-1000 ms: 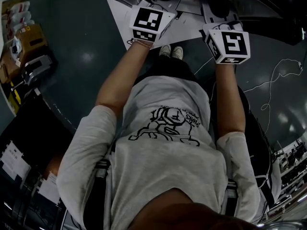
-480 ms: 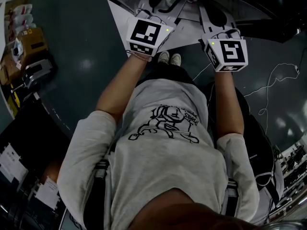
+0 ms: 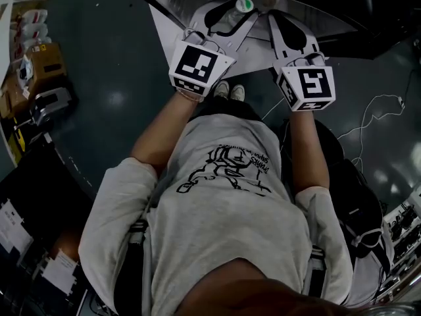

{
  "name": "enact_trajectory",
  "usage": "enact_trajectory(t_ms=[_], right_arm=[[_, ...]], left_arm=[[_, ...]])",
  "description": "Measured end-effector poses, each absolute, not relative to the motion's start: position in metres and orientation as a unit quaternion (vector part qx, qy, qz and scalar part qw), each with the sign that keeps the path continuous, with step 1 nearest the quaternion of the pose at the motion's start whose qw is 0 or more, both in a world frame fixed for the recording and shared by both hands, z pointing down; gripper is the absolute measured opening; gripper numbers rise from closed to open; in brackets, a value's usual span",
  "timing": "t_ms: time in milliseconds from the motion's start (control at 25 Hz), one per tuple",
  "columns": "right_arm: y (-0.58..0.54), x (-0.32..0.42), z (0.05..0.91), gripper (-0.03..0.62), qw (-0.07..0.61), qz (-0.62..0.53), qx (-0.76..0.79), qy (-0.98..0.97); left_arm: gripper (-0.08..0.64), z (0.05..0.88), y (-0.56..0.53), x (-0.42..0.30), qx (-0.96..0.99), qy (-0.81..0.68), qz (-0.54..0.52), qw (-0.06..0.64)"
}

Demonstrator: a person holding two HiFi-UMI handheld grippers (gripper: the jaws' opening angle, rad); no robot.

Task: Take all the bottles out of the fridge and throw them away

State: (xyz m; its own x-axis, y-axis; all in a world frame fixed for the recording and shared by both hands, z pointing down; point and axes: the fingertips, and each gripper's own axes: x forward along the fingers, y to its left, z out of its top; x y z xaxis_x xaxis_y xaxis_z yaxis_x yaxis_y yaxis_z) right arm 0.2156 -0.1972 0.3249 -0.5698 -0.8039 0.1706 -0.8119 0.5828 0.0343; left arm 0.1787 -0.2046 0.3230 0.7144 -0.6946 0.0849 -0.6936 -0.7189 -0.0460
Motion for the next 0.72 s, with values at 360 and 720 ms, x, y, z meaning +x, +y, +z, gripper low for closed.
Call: enact_trajectory(t_ms=[360, 720], right_arm=[[-0.186, 0.213, 0.311, 0.009, 0.079, 0.032, 0.452, -0.888], [-0.172, 0.211, 0.290, 0.009, 0.078, 0.032, 0.453, -0.888]], left_arm=[[0.150, 0.307, -0.188, 0.174, -0.930, 0.366, -0.044, 0.001], [0.150, 0.278, -0.169, 0.169, -0.934, 0.356, -0.030, 0.011]])
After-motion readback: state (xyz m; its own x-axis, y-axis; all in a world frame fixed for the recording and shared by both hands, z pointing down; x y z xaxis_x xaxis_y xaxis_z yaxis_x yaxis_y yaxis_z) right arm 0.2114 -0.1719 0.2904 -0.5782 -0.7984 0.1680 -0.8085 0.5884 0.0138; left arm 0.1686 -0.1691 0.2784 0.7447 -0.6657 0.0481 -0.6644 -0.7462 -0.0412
